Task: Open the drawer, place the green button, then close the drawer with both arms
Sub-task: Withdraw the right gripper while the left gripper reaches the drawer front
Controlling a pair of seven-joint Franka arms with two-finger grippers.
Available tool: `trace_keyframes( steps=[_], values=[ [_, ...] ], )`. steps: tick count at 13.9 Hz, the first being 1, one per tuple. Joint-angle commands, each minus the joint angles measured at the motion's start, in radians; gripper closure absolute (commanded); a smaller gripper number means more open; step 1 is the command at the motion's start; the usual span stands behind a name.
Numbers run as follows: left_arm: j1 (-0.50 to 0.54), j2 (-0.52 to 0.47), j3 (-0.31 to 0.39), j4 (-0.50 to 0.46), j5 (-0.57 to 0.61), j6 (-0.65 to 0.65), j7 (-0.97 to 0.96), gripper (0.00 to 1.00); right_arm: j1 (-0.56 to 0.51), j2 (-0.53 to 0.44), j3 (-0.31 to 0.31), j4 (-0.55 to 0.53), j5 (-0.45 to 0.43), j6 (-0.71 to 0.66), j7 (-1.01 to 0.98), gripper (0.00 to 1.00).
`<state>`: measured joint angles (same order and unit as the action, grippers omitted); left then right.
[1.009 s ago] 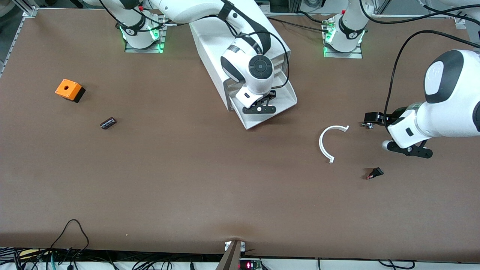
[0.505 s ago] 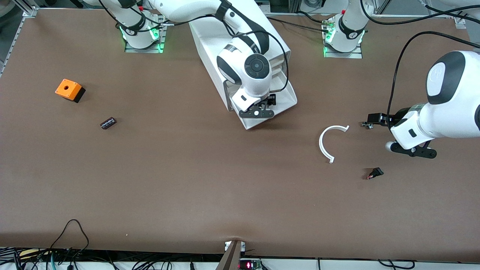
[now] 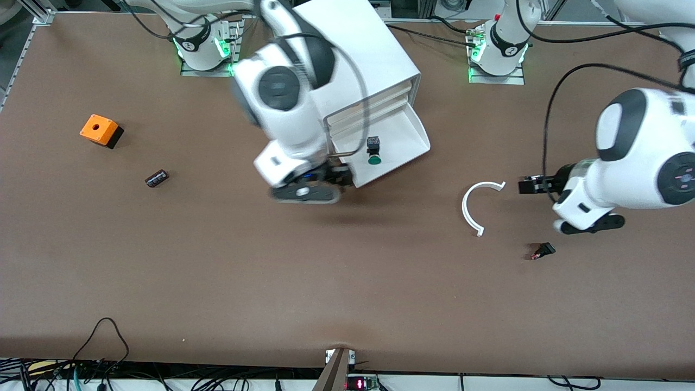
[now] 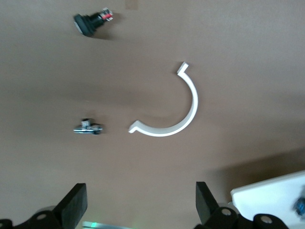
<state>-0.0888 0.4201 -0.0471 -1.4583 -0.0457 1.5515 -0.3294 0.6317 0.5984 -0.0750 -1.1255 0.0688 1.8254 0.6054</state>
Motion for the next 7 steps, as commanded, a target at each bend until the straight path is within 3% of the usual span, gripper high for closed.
trace_keyframes(
  steps=[1, 3, 7],
  values=[
    [-0.011, -0.009, -0.057, -0.103, -0.014, 0.108, -0.123, 0.0, -0.103, -0.104, 0.006, -0.04, 0.052, -0.124, -0.198, 0.0],
    [-0.011, -0.012, -0.118, -0.19, -0.049, 0.247, -0.187, 0.0, -0.208, -0.198, 0.004, -0.112, 0.126, -0.17, -0.356, 0.0],
    [-0.051, 0.02, -0.229, -0.298, -0.034, 0.49, -0.446, 0.0, -0.358, -0.44, -0.005, -0.36, 0.115, -0.204, -0.636, 0.0]
  ],
)
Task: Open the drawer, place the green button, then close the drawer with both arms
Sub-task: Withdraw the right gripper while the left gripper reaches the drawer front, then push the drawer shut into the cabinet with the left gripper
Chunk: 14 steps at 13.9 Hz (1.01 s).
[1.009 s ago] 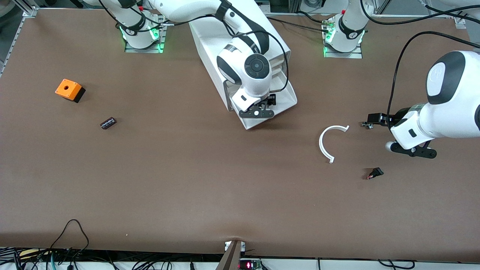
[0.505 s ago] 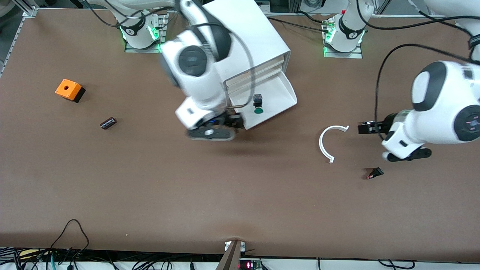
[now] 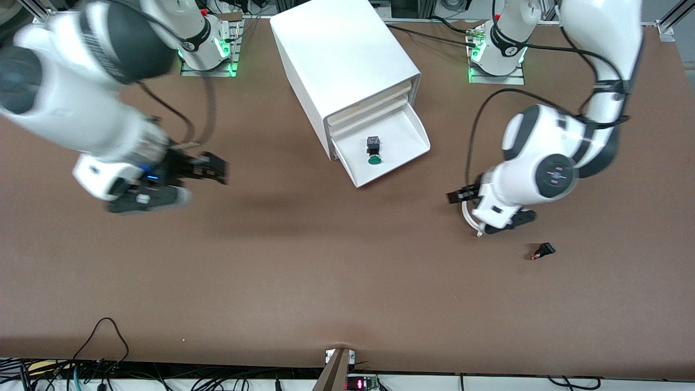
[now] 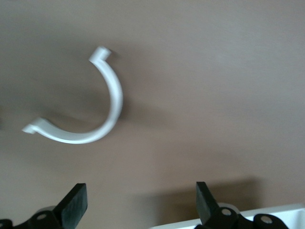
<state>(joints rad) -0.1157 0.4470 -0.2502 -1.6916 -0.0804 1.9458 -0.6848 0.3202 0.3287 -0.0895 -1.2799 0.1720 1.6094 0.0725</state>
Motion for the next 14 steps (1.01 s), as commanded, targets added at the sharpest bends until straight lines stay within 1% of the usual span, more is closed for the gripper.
trace_keyframes(
  steps=[1, 3, 5, 7, 8, 10, 12, 14],
  values=[
    [-0.051, -0.007, -0.024, -0.1, 0.004, 0.152, -0.119, 0.0, -0.061, -0.23, 0.005, -0.269, -0.005, 0.015, -0.134, 0.0],
    [-0.096, -0.008, -0.024, -0.178, 0.004, 0.279, -0.172, 0.0, -0.076, -0.322, -0.001, -0.367, -0.069, 0.029, -0.167, 0.0],
    [-0.14, -0.004, -0.023, -0.235, 0.005, 0.384, -0.219, 0.0, -0.084, -0.394, -0.001, -0.468, -0.12, 0.064, -0.183, 0.0],
    [-0.176, 0.004, -0.021, -0.264, 0.017, 0.436, -0.268, 0.0, -0.093, -0.451, -0.001, -0.579, -0.166, 0.13, -0.192, 0.0],
    [-0.182, 0.007, -0.023, -0.273, 0.046, 0.453, -0.303, 0.0, -0.095, -0.465, -0.001, -0.61, -0.173, 0.145, -0.197, 0.0],
    [-0.206, 0.016, -0.024, -0.286, 0.1, 0.47, -0.39, 0.0, -0.102, -0.47, -0.001, -0.628, -0.178, 0.162, -0.198, 0.0],
    [-0.234, 0.019, -0.026, -0.292, 0.105, 0.472, -0.441, 0.0, -0.144, -0.468, 0.01, -0.638, -0.183, 0.185, -0.238, 0.0],
    [-0.257, 0.016, -0.027, -0.304, 0.105, 0.472, -0.478, 0.0, -0.2, -0.47, 0.048, -0.639, -0.183, 0.187, -0.27, 0.0]
  ],
)
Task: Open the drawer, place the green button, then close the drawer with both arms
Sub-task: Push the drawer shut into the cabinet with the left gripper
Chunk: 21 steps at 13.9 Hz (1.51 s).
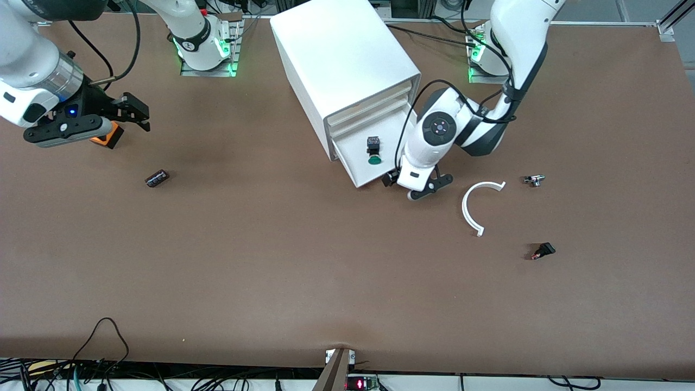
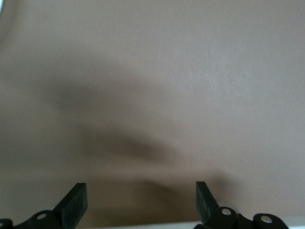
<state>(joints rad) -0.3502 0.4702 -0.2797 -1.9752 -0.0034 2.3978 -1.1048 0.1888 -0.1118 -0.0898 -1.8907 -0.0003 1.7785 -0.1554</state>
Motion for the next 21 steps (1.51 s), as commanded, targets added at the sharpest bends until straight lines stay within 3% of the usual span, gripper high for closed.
trace_keyframes(
  steps=[1, 14, 21],
  values=[
    [-0.024, -0.007, 0.001, -0.027, 0.028, 0.018, -0.066, 0.0, -0.077, -0.029, 0.056, -0.028, -0.01, 0.016, -0.046, 0.0],
    [-0.012, -0.005, -0.217, -0.077, -0.026, 0.017, -0.07, 0.0, -0.055, 0.079, 0.059, 0.157, -0.033, -0.044, -0.042, 0.0],
    [-0.012, 0.022, -0.234, -0.067, -0.07, 0.017, -0.055, 0.0, -0.058, 0.087, 0.058, 0.179, -0.034, -0.08, -0.042, 0.0]
  ],
)
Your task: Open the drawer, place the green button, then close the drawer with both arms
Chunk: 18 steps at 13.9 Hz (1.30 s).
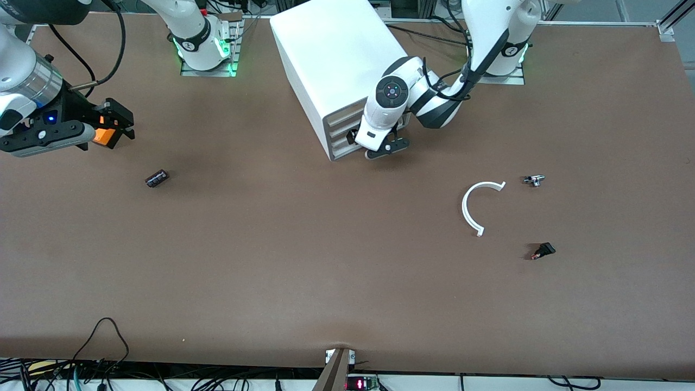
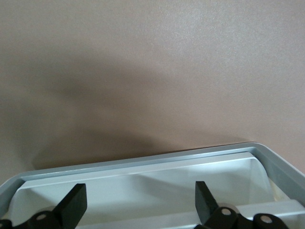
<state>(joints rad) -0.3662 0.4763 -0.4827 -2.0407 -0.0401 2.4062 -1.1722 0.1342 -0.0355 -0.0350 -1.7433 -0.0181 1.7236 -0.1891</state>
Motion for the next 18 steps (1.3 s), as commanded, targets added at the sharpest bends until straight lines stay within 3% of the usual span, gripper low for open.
trace_keyframes(
  steps=[1, 4, 8, 13, 15, 18],
  values=[
    [0.016, 0.012, -0.025, 0.002, -0.027, 0.007, 0.016, 0.0, -0.008, 0.015, 0.003, 0.034, -0.008, -0.016, -0.001, 0.0],
    [0.117, 0.007, -0.025, 0.059, 0.009, -0.019, 0.128, 0.0, -0.012, 0.026, -0.005, 0.047, 0.006, -0.01, 0.003, 0.0],
    [0.257, 0.007, -0.022, 0.181, 0.009, -0.2, 0.327, 0.0, -0.01, 0.031, -0.005, 0.047, 0.03, -0.003, 0.003, 0.0],
    [0.391, -0.066, -0.01, 0.246, 0.086, -0.385, 0.492, 0.0, -0.01, 0.029, -0.005, 0.047, 0.069, -0.004, 0.002, 0.0],
    [0.417, -0.145, 0.024, 0.237, 0.085, -0.43, 0.595, 0.0, -0.01, 0.029, -0.005, 0.047, 0.061, -0.004, 0.0, 0.0],
    [0.388, -0.269, 0.177, 0.234, 0.072, -0.531, 0.791, 0.0, -0.01, 0.029, -0.005, 0.047, 0.06, -0.004, 0.0, 0.0]
  ],
)
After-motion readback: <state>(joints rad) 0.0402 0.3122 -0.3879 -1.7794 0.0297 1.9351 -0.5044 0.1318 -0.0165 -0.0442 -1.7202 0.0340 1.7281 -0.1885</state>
